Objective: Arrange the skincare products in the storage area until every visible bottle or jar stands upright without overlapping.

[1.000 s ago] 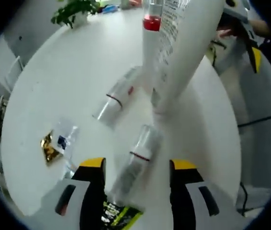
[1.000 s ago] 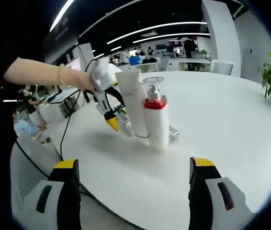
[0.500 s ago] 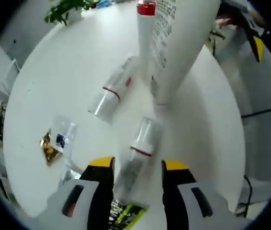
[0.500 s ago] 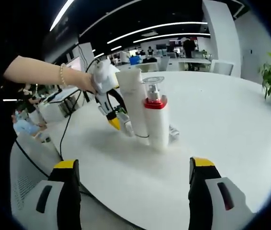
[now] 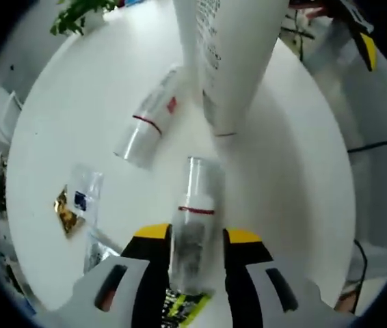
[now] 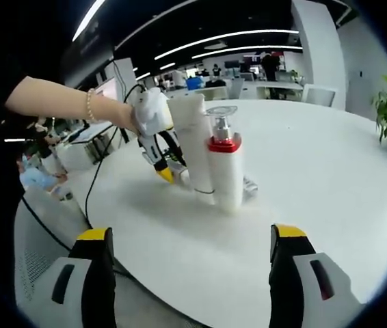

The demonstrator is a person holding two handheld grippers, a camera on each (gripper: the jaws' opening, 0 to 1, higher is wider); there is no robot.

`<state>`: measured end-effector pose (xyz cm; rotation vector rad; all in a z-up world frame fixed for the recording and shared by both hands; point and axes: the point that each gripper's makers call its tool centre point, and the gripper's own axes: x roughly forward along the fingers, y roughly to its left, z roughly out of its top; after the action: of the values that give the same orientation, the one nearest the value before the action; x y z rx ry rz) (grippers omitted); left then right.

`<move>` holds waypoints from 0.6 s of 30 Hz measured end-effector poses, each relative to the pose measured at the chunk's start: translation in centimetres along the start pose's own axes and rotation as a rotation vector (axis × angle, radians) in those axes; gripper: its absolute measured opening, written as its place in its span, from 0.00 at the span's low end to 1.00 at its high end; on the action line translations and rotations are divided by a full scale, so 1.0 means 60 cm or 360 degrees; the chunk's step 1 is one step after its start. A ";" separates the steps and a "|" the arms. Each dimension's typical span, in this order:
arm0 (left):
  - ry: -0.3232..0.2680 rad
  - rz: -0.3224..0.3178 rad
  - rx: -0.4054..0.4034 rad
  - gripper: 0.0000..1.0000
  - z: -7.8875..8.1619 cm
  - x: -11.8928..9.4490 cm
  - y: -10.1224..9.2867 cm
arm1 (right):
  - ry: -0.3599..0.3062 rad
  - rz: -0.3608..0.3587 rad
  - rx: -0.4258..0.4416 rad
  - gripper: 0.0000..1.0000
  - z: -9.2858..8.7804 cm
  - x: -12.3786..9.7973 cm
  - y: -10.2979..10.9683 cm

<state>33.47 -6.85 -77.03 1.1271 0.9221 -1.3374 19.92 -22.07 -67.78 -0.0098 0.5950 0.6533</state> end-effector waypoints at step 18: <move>0.0004 0.0015 0.0038 0.16 -0.002 -0.008 -0.006 | 0.0010 0.0003 -0.0013 0.94 -0.001 -0.001 0.002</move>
<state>33.12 -6.59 -76.59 1.1502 0.9043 -1.3427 19.78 -22.00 -67.79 -0.0192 0.5985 0.6578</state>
